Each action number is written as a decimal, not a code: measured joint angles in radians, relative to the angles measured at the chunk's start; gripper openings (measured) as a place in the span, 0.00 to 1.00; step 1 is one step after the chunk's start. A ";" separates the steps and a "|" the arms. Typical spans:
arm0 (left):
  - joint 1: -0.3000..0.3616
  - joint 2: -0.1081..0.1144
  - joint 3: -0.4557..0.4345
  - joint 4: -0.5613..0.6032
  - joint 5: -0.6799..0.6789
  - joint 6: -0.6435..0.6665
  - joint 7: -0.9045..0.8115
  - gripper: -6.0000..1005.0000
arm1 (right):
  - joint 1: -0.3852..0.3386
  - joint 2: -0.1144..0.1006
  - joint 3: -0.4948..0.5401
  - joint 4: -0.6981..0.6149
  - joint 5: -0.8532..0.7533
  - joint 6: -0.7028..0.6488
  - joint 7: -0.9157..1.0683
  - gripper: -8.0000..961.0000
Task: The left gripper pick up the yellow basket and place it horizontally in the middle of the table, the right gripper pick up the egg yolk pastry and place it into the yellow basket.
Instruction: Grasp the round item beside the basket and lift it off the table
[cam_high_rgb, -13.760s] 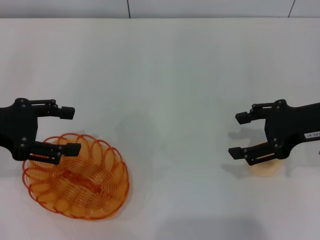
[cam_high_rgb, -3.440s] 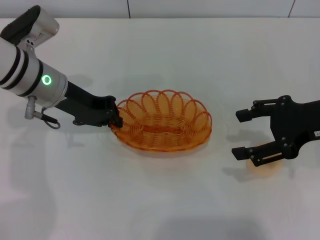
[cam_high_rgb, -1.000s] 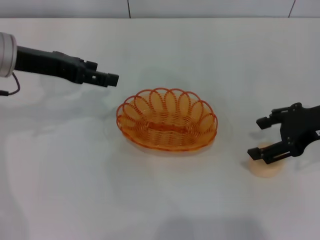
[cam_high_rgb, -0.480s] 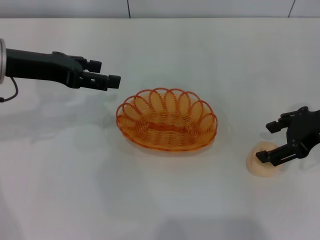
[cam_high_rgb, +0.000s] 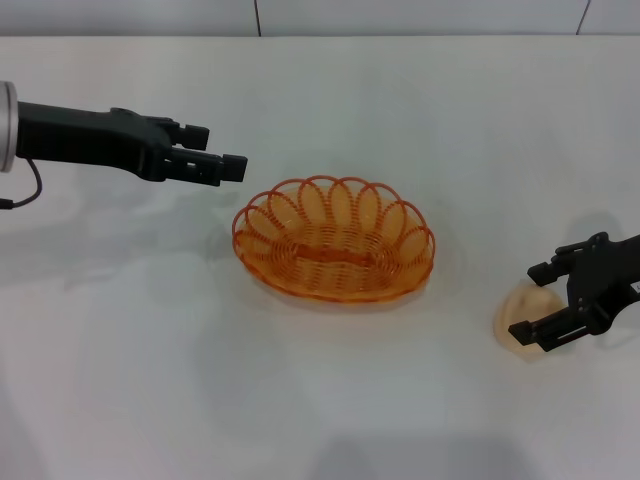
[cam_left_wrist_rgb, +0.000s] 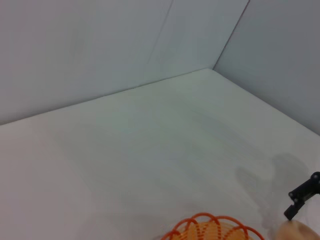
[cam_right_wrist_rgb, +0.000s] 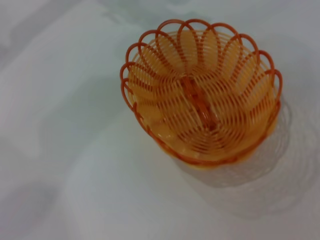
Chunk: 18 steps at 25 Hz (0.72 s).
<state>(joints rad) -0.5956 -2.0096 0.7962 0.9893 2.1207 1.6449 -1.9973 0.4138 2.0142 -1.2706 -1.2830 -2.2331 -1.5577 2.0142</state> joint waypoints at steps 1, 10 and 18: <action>-0.001 -0.001 0.000 0.000 0.000 0.003 0.000 0.89 | 0.000 0.000 0.000 0.000 0.000 0.000 0.000 0.89; -0.004 -0.003 0.002 0.000 0.006 0.007 0.000 0.89 | 0.004 -0.001 -0.023 0.013 -0.002 0.024 -0.002 0.88; -0.007 -0.003 0.002 0.000 0.006 0.002 0.001 0.89 | 0.010 0.000 -0.030 0.010 -0.010 0.037 -0.002 0.88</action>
<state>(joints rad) -0.6029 -2.0125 0.7977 0.9894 2.1266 1.6473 -1.9961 0.4239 2.0137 -1.3008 -1.2734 -2.2433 -1.5203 2.0117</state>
